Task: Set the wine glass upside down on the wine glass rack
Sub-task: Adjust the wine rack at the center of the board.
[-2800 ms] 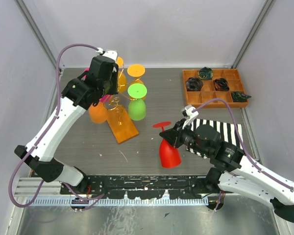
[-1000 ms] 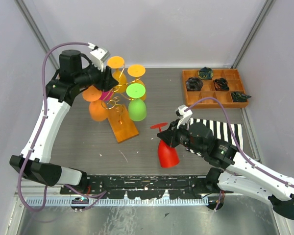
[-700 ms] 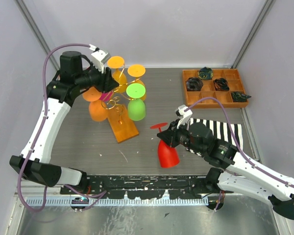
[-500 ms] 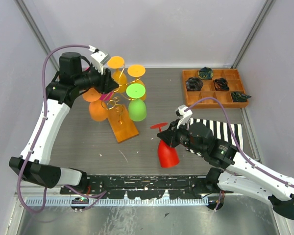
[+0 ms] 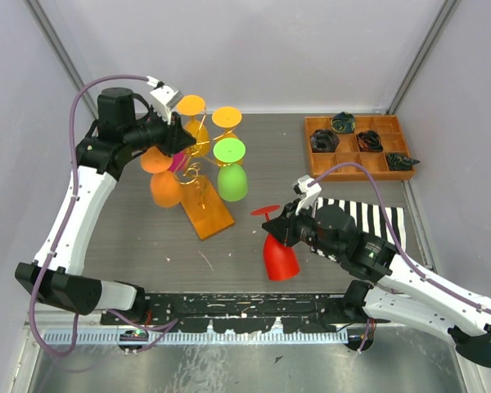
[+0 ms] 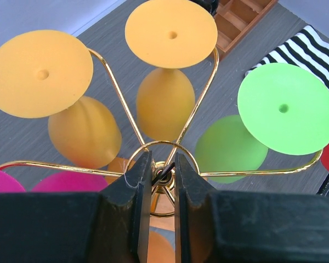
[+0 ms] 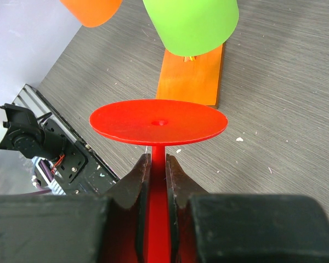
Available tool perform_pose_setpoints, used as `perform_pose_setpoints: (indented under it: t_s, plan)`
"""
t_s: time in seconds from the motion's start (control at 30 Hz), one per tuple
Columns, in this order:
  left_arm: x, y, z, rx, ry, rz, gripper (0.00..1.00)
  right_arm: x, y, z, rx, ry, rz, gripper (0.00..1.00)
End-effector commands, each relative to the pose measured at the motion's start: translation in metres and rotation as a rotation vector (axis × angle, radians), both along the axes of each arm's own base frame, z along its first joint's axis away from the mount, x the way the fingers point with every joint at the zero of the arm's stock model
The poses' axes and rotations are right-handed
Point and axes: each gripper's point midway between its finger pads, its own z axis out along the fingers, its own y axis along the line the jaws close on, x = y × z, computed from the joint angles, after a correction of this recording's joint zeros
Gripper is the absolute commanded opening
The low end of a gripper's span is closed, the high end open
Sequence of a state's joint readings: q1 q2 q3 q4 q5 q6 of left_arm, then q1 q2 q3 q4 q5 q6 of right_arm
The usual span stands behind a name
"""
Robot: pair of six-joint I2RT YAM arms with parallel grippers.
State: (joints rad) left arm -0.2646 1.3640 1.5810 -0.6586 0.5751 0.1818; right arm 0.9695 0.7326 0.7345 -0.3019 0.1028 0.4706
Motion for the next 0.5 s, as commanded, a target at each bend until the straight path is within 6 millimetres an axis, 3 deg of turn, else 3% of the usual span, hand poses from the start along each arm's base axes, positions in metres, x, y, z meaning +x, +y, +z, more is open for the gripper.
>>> perform_pose_setpoints:
  t_s: [0.0,0.1,0.33,0.47]
  plan:
    - [-0.008,-0.004,0.008,-0.035,-0.015,-0.025,0.08,-0.001,0.004,0.021,0.075,-0.040,0.010,0.01]
    - [-0.005,-0.003,0.007,-0.041,-0.003,0.005,0.00,-0.001,0.004,0.020,0.074,-0.041,0.008,0.01]
    - [0.010,0.015,0.008,-0.051,0.021,0.186,0.00,0.000,0.002,0.020,0.074,-0.043,0.001,0.01]
    - [0.008,0.021,0.013,-0.067,0.024,0.255,0.00,0.003,-0.003,0.023,0.077,-0.060,-0.029,0.01]
